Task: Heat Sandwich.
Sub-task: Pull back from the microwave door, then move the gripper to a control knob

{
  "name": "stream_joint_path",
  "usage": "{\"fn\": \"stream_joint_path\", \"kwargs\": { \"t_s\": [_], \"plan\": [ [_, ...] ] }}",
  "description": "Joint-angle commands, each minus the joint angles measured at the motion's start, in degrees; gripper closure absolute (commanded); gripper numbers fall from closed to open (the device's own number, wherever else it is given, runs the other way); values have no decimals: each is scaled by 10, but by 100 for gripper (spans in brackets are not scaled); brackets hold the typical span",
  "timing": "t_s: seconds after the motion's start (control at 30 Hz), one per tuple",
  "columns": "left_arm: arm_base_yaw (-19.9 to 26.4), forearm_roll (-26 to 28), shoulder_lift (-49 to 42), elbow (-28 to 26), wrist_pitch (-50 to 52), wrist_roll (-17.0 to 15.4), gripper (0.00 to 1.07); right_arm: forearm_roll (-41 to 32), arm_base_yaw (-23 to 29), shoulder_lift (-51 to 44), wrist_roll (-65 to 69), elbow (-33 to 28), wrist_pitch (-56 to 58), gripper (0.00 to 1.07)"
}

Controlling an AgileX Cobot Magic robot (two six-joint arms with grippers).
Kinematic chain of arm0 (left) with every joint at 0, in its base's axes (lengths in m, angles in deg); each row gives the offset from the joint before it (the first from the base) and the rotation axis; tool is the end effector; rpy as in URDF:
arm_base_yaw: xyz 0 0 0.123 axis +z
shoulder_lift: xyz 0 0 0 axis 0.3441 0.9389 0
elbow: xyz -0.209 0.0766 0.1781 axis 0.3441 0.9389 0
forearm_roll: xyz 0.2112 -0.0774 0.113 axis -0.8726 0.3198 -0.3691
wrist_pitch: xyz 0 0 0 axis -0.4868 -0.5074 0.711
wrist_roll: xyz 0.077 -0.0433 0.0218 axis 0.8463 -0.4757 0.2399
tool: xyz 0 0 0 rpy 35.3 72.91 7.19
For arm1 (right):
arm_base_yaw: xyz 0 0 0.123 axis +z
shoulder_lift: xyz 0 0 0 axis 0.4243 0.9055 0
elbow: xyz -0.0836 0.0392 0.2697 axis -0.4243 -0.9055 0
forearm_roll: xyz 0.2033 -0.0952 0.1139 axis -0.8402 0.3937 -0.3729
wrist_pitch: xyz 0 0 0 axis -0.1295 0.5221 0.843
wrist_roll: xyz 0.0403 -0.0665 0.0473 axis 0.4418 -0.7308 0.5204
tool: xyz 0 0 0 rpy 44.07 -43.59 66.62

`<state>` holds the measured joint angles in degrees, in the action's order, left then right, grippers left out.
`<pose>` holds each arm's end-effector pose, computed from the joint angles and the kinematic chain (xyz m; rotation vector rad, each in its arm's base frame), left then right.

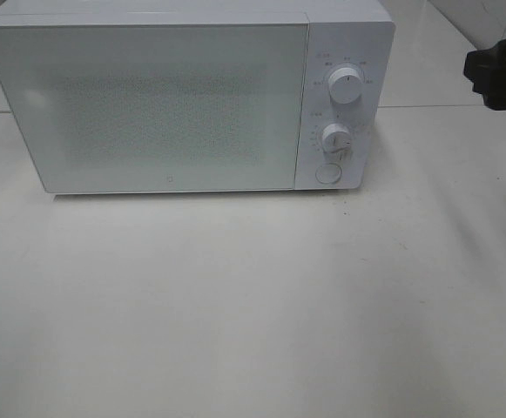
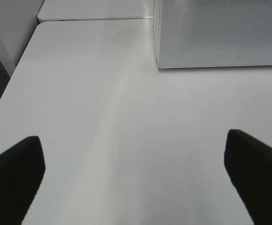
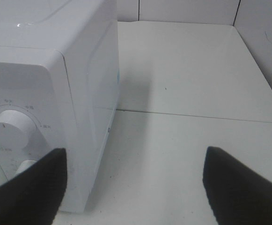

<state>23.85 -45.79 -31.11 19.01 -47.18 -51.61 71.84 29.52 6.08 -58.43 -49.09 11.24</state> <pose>-0.0037 -0.0058 0.2796 0.0341 2.0073 0.0179 0.2460 0.0226 0.2609 -0.1217 1.7970 0.0710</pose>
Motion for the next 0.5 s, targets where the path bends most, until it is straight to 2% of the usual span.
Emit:
{"fn": "stream_joint_path", "kwargs": {
  "t_s": [0.03,0.13,0.2,0.27,0.3,0.43,0.5],
  "plan": [
    [2,5,-15,2,-1,-2,5,-45,-2,35,-46,-35,-111,31],
    [2,5,-15,2,-1,-2,5,-85,7,48,-67,-52,-143,31],
    [2,5,-15,2,-1,-2,5,-154,42,64,-131,-74,-191,31],
    [2,5,-15,2,-1,-2,5,-169,54,70,-147,-79,-207,31],
    [2,5,-15,2,-1,-2,5,-205,84,85,-176,-89,-239,31],
    [2,5,-15,2,-1,-2,5,-246,119,106,-193,-96,-265,31],
    [2,5,-15,2,-1,-2,5,-297,158,125,-198,-97,-289,31]
  ]
}}
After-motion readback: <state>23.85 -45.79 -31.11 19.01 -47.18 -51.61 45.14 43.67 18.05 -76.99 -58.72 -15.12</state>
